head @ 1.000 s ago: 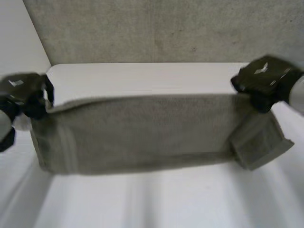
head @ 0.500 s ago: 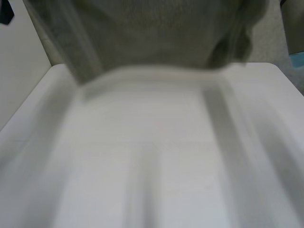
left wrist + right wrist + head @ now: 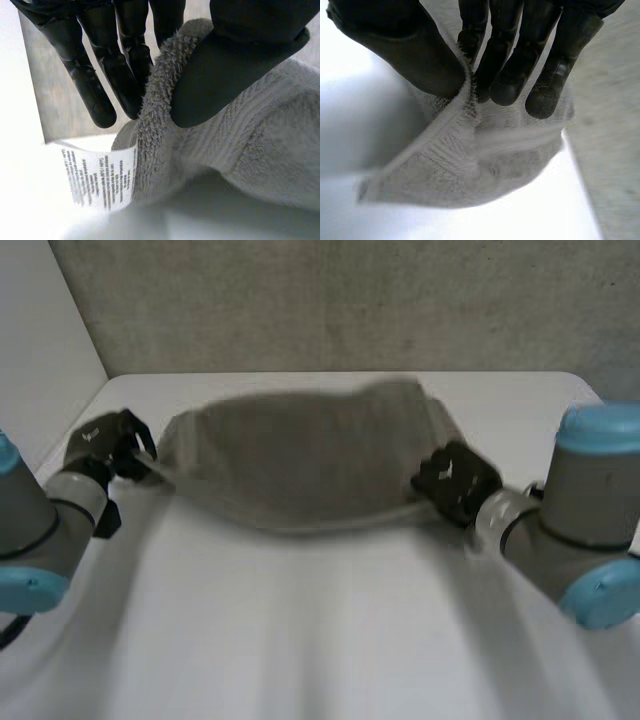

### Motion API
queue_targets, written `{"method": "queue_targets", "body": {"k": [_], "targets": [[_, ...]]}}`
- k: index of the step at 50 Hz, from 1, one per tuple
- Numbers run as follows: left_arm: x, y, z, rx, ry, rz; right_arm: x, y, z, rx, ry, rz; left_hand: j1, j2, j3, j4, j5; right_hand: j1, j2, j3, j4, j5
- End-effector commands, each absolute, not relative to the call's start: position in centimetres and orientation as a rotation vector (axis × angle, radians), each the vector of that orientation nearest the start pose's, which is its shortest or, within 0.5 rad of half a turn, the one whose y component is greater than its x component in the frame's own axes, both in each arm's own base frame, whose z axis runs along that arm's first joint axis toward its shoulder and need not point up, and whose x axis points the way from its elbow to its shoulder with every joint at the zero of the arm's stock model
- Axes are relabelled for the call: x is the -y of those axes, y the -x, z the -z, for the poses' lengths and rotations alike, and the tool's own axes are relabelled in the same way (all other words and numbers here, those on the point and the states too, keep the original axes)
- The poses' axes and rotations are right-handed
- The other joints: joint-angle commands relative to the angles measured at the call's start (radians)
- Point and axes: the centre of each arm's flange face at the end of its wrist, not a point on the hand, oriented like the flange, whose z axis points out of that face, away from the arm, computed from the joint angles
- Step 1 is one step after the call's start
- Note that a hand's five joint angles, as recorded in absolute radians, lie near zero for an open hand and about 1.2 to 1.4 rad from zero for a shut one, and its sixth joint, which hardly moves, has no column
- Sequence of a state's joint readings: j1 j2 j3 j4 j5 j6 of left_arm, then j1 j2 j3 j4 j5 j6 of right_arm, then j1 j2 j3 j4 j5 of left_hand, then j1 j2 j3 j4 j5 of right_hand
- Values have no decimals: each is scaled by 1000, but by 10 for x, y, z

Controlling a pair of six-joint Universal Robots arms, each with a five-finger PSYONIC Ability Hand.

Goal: Fold the laundry

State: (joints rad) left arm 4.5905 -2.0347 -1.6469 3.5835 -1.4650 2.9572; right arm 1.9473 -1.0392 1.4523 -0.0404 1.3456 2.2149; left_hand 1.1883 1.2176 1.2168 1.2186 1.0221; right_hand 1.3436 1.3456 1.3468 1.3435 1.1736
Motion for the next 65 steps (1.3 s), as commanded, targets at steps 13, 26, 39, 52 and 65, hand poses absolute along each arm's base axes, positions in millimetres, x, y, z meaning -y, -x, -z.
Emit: {"method": "queue_targets", "body": {"k": [13,26,39,52,65], "targets": [[358,161,-173,-2537,49,2233,271,-260,-124,-2176,1540,1719,208,179,180,178,200,-600,-602,-603,-600,-604],[363,137,-183,-2467,142,2244,292,-221,-147,-2336,816,1716,208,179,180,178,200,-736,-738,-739,-736,-741],[364,132,-182,-2464,158,2240,289,-219,-152,-2352,694,1660,208,179,180,178,200,-774,-776,-777,-774,-779],[361,134,-178,-2474,143,2228,287,-224,-139,-2372,732,1602,208,179,180,178,200,-777,-779,-780,-777,-782],[362,134,-175,-2480,142,2220,274,-226,-131,-2417,1018,1544,208,179,180,178,200,-833,-835,-836,-833,-837]]}}
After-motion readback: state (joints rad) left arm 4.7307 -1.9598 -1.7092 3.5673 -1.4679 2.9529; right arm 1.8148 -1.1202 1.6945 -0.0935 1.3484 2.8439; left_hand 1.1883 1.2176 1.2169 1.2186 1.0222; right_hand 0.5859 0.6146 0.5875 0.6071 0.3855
